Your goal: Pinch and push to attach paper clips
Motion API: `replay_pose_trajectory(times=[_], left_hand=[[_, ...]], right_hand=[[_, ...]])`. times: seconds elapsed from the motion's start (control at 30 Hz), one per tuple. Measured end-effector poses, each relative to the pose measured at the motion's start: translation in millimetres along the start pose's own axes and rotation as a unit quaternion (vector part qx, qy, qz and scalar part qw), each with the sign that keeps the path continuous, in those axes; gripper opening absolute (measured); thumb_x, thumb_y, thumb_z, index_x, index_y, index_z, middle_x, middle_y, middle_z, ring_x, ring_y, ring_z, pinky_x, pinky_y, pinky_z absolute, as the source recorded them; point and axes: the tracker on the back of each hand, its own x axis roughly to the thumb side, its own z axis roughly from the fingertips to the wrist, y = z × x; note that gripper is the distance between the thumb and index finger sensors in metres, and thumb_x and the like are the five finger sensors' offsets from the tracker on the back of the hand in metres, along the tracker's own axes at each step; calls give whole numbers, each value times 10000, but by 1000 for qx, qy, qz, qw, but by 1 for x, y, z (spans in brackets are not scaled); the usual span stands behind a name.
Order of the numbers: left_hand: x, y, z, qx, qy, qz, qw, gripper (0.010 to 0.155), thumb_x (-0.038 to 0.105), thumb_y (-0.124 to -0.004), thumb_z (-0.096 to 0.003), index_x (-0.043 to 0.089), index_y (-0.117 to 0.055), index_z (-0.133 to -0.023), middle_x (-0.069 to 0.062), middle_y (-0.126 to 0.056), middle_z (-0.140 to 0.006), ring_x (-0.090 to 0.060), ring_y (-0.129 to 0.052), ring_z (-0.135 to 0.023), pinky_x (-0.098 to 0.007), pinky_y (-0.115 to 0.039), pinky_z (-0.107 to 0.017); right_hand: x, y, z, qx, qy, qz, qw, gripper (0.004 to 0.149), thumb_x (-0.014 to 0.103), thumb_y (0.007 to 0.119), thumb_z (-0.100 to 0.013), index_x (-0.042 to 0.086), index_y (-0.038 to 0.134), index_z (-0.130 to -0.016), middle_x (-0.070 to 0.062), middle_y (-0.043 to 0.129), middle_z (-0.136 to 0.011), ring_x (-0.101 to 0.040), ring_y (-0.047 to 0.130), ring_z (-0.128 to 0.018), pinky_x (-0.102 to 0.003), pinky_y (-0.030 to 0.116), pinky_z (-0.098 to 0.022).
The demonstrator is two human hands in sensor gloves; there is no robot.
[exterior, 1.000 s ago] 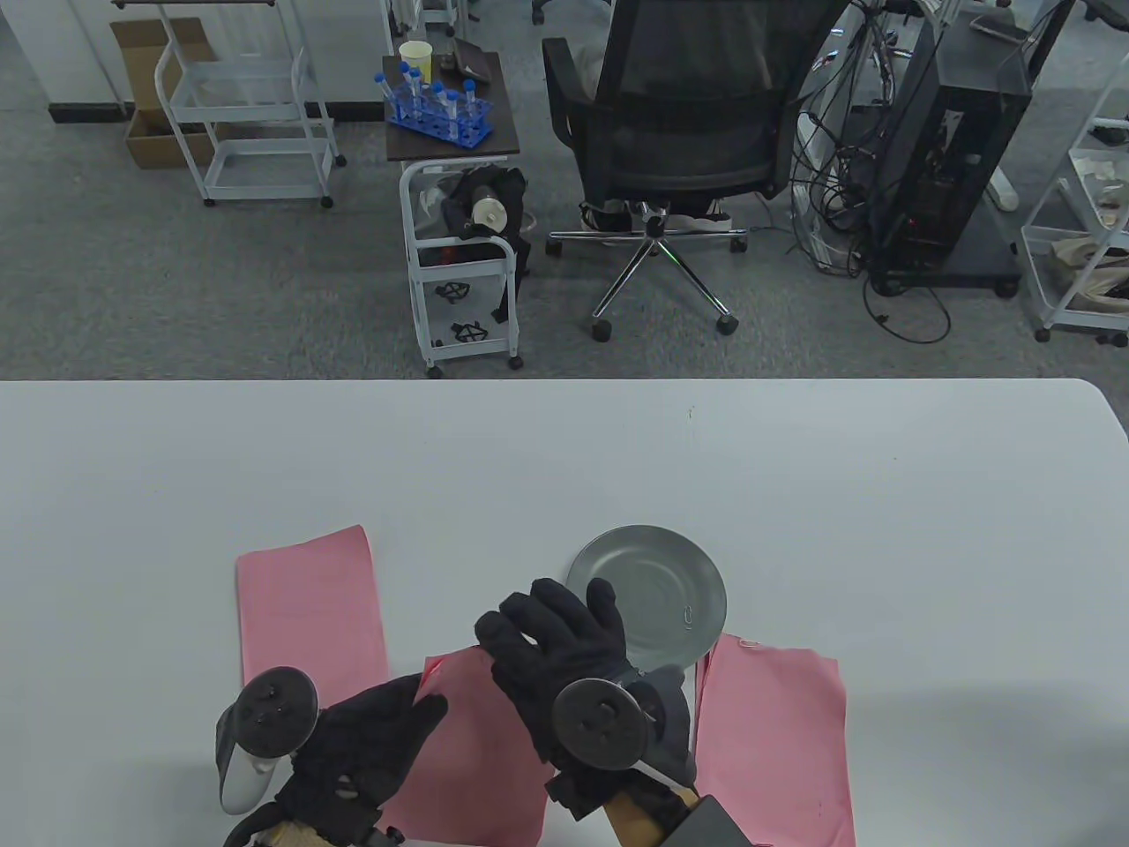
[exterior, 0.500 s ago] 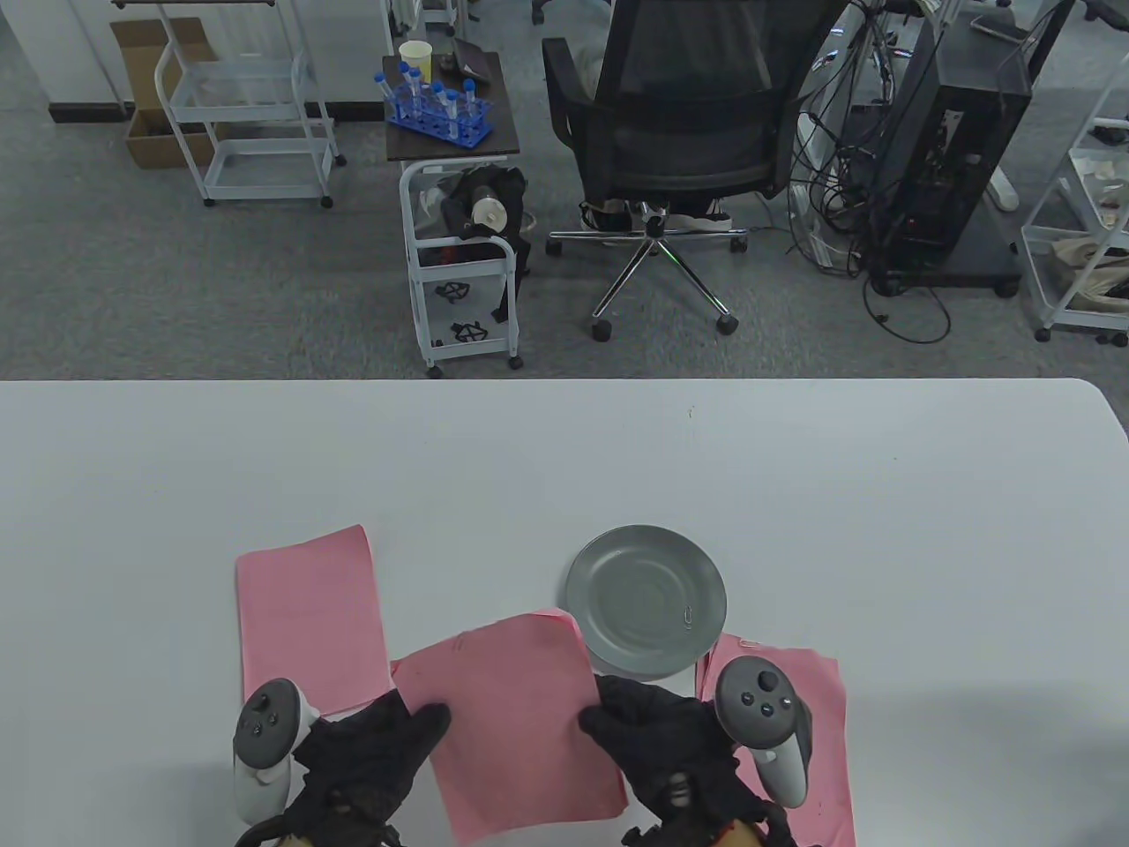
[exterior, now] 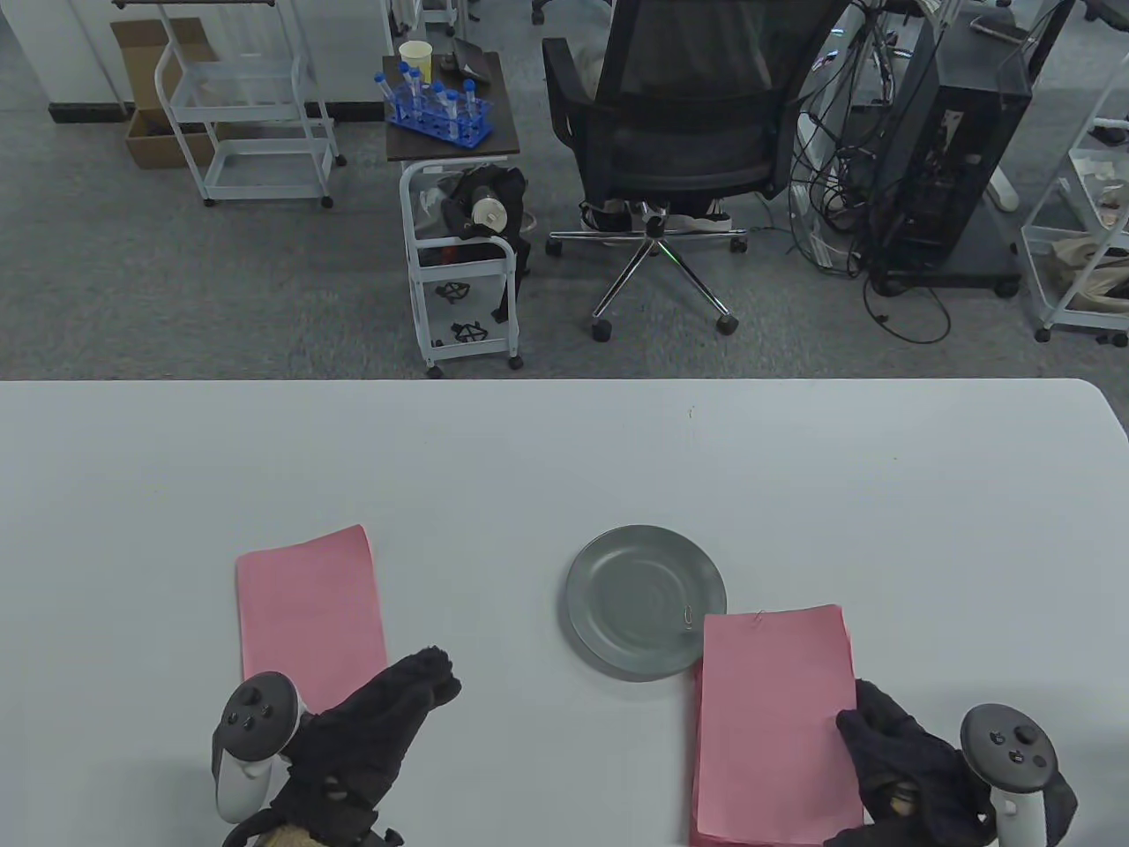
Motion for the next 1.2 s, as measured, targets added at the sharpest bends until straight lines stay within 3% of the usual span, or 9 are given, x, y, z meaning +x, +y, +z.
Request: replay_pose_trajectory(times=[0.23,0.33,0.4,0.47,0.67,0.83,1.07,1.13,1.2], left_hand=[[11,43,21,137,-4,-84,987,615,503,-765,-460,292,-653,-1027,20,-829,-994,-263,-818,-977,-609,-511,-780],[10,54,23,135,64,-220,964,792,564,-843,-406,324,-523,-1090,10,-649,-1127,-305,-627,-1105,-647,-405,-798],[2,51,16,68,161,-325,930,930,638,-854,-365,327,-414,-1123,3,-508,-1195,-338,-477,-1167,-677,-330,-798],[-10,41,5,9,227,-401,887,983,665,-842,-350,331,-342,-1128,8,-404,-1218,-332,-375,-1187,-674,-285,-804],[-46,20,-25,-19,294,-520,802,976,715,-799,-315,365,-363,-1115,47,-406,-1220,-295,-393,-1196,-655,-297,-818],[-59,33,-26,37,285,-494,821,866,679,-790,-339,372,-469,-1082,60,-557,-1134,-240,-573,-1085,-589,-424,-821],[-40,18,-27,70,211,-556,801,476,455,-777,-474,360,-751,-940,60,-846,-953,-187,-871,-906,-545,-576,-785],[-31,16,-25,87,175,-539,819,438,437,-777,-465,358,-804,-895,60,-906,-894,-177,-937,-846,-539,-616,-765],[-10,14,-18,112,111,-478,864,434,439,-761,-470,360,-792,-895,63,-904,-884,-171,-943,-829,-531,-626,-760]], right_hand=[[2,22,-7,-47,65,206,975,580,302,779,-435,62,562,-916,-94,952,-655,-281,1026,-401,-478,777,-524],[17,27,3,-107,45,291,950,816,474,714,-420,170,217,-990,-146,462,-1034,-391,640,-879,-592,453,-713],[30,29,15,-145,-46,257,954,832,501,690,-417,205,159,-984,-121,250,-1085,-415,389,-1003,-647,276,-736],[45,36,30,-153,-160,192,956,813,504,691,-415,210,195,-988,-118,235,-1086,-427,319,-1013,-655,229,-728],[104,97,73,-30,-333,110,936,798,550,668,-420,229,227,-1003,-108,260,-1102,-424,334,-1026,-668,243,-727],[125,154,77,121,-360,65,923,793,551,663,-419,232,226,-999,-94,252,-1099,-413,320,-1028,-661,232,-728],[79,183,55,258,-271,-17,927,757,512,681,-416,189,306,-988,-131,348,-1072,-439,415,-985,-672,286,-701],[74,184,47,277,-242,-50,929,745,507,678,-422,189,314,-989,-129,363,-1070,-437,429,-983,-669,296,-704],[71,183,39,283,-232,-62,929,738,503,678,-425,186,321,-988,-128,385,-1066,-432,453,-978,-666,316,-705]])
